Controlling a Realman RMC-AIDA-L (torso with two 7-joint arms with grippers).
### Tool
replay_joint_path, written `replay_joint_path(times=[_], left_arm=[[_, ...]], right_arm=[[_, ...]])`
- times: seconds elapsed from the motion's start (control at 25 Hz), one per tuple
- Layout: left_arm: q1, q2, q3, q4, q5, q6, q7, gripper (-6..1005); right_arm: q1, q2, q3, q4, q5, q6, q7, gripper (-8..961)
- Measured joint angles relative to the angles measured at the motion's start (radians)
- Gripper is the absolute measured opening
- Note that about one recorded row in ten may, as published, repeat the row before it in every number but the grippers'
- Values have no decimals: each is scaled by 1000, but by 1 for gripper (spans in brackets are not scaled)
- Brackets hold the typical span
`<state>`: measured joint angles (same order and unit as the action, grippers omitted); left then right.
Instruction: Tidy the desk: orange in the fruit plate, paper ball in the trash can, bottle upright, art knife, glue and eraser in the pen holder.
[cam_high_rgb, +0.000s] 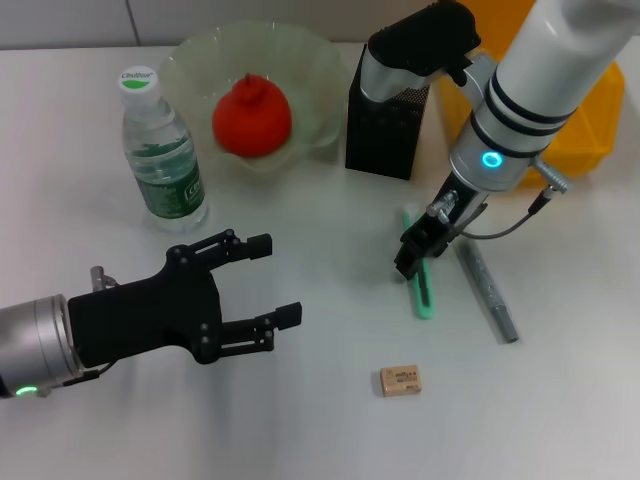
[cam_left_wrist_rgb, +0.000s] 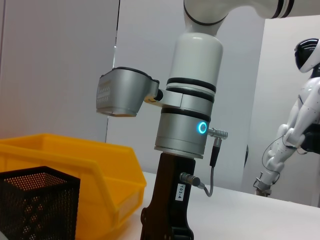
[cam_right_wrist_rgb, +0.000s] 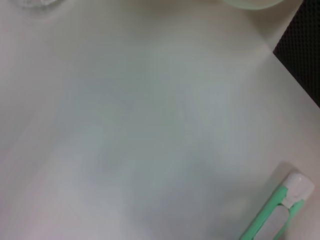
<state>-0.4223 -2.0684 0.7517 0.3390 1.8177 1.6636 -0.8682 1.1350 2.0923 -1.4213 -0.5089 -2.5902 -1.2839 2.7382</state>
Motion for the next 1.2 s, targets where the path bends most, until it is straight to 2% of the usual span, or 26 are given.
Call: replay_joint_path(times=[0.32, 0.48, 1.08, 1.2], left_arm=[[1, -2, 0, -1, 0, 1, 0, 848], [2, -2, 0, -1, 0, 1, 0, 848], [0, -2, -2, -3, 0, 1, 0, 847], [0, -2, -3, -3, 0, 1, 0, 847]], right_arm=[[-4, 0, -19, -2, 1, 0, 4, 433], [-4, 0, -19, -1, 2, 0, 4, 333], [-5, 0, -19, 3, -2, 7, 5, 318], [-5, 0, -19, 3, -3, 6, 5, 237]])
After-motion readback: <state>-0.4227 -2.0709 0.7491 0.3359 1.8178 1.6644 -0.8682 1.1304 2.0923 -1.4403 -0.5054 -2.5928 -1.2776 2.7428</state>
